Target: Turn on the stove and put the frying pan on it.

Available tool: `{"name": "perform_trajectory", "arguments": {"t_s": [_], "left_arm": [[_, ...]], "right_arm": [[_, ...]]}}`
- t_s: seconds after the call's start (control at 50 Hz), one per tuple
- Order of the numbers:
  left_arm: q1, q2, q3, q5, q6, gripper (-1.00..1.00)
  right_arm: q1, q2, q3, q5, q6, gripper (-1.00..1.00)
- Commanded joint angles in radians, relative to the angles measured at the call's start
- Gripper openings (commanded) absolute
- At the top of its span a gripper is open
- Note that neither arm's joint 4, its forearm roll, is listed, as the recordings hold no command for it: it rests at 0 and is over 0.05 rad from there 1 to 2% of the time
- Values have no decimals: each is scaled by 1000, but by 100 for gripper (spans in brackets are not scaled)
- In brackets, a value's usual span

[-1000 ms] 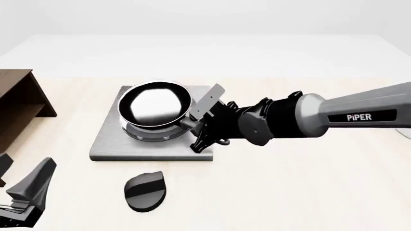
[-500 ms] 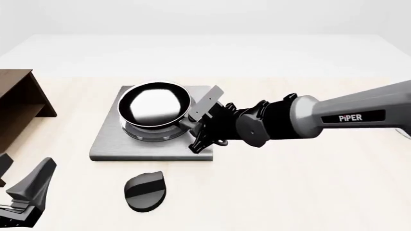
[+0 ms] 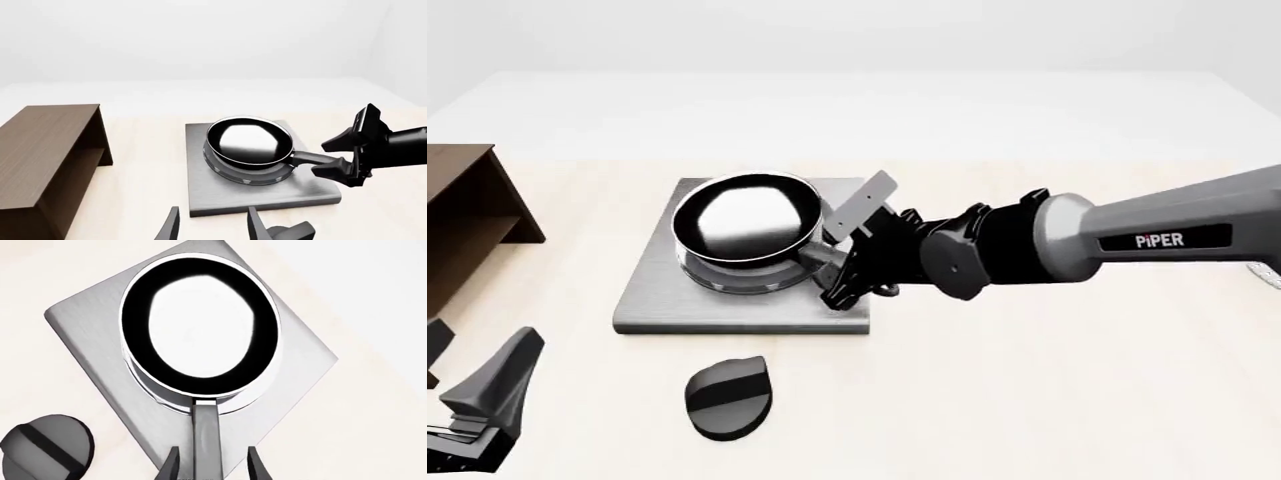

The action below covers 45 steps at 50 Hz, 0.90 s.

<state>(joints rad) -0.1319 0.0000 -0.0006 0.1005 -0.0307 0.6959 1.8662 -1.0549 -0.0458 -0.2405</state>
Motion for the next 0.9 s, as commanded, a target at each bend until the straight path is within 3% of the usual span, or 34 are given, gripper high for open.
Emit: {"name": "perform_trajectory", "arguments": {"t_s": [0.02,0.48,0.9], "left_arm": [[7,0,0,1,-15,100],[7,0,0,4,-9,100],[8,0,0,7,-2,100]], "right_arm": [[-5,-27,9,6,11,100],[20,-238,113,53,19,100],[27,-603,285,153,11,100]]}}
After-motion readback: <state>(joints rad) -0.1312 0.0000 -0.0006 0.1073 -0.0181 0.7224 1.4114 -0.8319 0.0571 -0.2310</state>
